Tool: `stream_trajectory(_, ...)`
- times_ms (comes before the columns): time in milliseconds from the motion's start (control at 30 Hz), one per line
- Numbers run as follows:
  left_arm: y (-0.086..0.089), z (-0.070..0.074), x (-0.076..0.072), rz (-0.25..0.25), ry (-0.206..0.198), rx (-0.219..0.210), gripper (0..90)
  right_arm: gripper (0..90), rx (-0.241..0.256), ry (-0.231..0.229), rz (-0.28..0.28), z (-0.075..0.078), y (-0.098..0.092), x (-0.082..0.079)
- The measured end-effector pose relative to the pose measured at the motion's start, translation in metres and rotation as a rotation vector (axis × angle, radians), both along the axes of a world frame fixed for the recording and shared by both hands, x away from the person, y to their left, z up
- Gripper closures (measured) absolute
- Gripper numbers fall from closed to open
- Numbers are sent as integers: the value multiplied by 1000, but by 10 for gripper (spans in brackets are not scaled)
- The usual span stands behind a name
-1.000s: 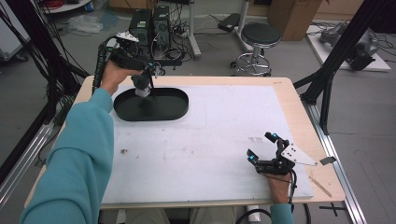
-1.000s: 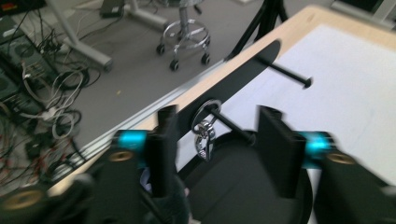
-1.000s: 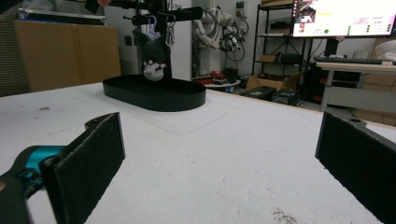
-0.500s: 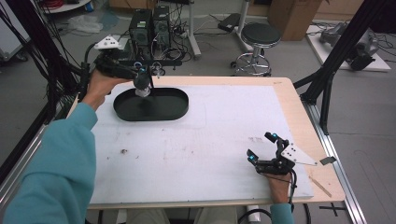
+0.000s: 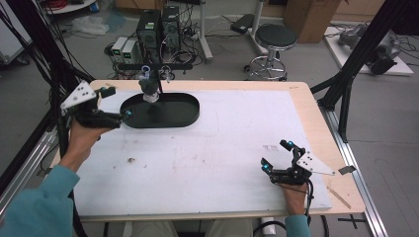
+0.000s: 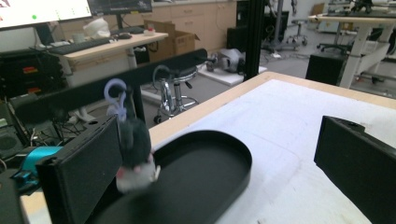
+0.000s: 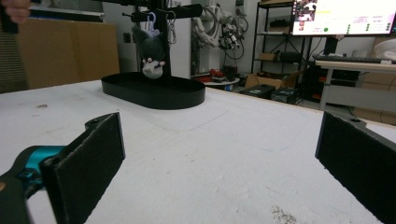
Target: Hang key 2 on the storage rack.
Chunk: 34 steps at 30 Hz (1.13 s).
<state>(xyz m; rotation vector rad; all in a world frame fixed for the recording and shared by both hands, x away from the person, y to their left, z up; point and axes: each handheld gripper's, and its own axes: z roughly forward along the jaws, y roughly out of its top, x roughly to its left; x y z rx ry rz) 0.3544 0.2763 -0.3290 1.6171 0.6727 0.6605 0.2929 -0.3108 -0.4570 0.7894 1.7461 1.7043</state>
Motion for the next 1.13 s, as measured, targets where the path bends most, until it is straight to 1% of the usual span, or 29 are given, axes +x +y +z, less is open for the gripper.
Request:
stream_trajectory(33, 2, -6, -7, 5, -17, 1, 17, 6, 1, 1, 0, 0, 0, 0)
stream_trajectory(133, 6, -25, -28, 5, -51, -43, 17, 6, 1, 0, -1, 0, 0, 0)
stream_trajectory(233, 6, -43, -44, 9, -79, -50, 17, 6, 1, 0, 1, 0, 0, 0)
stream_trajectory(300, 5, -57, -53, 11, -80, -59, 17, 6, -2, -5, 0, 0, 0, 0)
stream_trajectory(333, 5, -63, -57, 12, -88, -47, 17, 6, -5, -5, 0, 0, 0, 0)
stream_trajectory(367, 5, -70, -60, 15, -89, -41, 17, 6, -2, -4, 0, 0, 0, 0)
stream_trajectory(400, 5, -77, -63, 9, -89, -57, 17, 6, -1, -4, 0, 0, 0, 0)
stream_trajectory(467, 6, -89, -67, 27, -82, -64, 17, 6, -5, -6, -2, 0, 0, 0)
stream_trajectory(533, 8, -99, -71, 32, -75, -81, 17, 6, -7, -10, -2, 0, 0, 0)
stream_trajectory(600, 9, -108, -74, 36, -78, -94, 17, 6, -3, -10, -1, 0, 0, 0)
stream_trajectory(633, 10, -111, -76, 34, -82, -110, 17, 6, -2, -7, 0, 0, 0, 0)
stream_trajectory(700, 12, -117, -78, 42, -77, -129, 17, 6, -6, -9, -1, 0, 0, 0)
stream_trajectory(767, 13, -122, -81, 51, -73, -131, 17, 6, -9, -8, 0, 0, 1, 0)
stream_trajectory(800, 13, -125, -81, 52, -65, -131, 17, 6, -5, 3, 2, 0, 1, -1)
stream_trajectory(833, 13, -128, -83, 51, -70, -140, 17, 6, -5, 4, 1, 0, 1, -1)
stream_trajectory(867, 14, -129, -85, 62, -97, -152, 17, 6, -7, 2, 2, 0, 1, 0)
stream_trajectory(933, 14, -130, -88, 77, -121, -167, 17, 6, -8, 0, 1, 0, 1, 0)
stream_trajectory(967, 14, -130, -89, 81, -132, -162, 17, 6, -7, -2, -2, 0, 1, -1)
stream_trajectory(1000, 14, -130, -89, 85, -136, -159, 17, 6, -8, -8, -2, 0, 1, -1)
stream_trajectory(1033, 13, -130, -89, 86, -135, -156, 17, 6, -8, -2, -3, 0, 1, -1)
stream_trajectory(1133, 14, -130, -89, 90, -124, -166, 17, 6, -6, -10, -4, 0, 1, 0)
